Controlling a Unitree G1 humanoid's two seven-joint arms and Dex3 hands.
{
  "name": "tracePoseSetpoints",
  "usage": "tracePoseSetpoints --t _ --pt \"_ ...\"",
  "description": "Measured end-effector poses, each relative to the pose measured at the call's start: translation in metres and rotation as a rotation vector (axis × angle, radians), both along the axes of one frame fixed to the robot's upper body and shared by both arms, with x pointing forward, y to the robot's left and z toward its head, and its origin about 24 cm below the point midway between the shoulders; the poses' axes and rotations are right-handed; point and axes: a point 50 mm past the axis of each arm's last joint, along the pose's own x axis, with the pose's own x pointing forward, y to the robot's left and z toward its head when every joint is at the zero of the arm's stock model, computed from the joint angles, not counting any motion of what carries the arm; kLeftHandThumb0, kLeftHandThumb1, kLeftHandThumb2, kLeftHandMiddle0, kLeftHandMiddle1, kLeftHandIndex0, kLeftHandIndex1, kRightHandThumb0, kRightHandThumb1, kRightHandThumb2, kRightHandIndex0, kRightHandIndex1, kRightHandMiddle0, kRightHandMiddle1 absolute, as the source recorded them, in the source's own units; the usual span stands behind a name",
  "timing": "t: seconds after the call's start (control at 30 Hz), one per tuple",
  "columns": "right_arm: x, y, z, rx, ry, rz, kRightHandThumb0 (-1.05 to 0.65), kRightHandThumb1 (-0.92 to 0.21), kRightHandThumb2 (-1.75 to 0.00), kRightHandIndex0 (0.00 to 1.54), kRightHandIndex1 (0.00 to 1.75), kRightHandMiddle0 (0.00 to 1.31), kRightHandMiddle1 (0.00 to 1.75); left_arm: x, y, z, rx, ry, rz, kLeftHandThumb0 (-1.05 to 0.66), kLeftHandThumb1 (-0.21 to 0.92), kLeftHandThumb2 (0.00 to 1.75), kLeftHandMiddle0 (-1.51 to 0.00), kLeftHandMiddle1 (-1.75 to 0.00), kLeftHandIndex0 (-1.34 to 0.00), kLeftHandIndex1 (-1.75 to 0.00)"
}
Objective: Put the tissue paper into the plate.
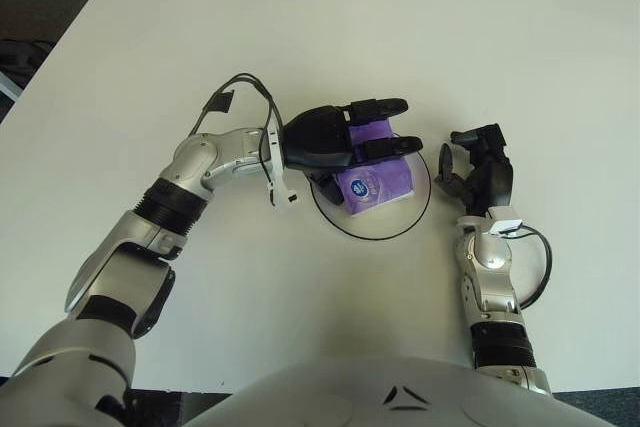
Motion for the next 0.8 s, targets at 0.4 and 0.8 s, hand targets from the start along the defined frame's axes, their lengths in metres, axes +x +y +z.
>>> tracePoseSetpoints --t 0.4,0.8 --pt "-0.0006 0.0011 0.0000 -0.009 0.010 -0.001 -0.39 -0.65 -0.90 0.52 1.15 0.36 1.75 0.0013 0.0000 -0.0020 0.069 -0.005 0.011 -1.05 0.92 0.65 0.00 0.00 0.00 0.00" --pt "-0.0001 0.0010 -0.0002 -0.009 0.028 -0.012 -0.38 -0.71 -0.82 0.52 1.19 0.32 1.75 0.0019 -0.0038 0.0073 0.122 -0.026 0.000 -1.05 0.92 0.64 0.00 0.00 0.00 0.00"
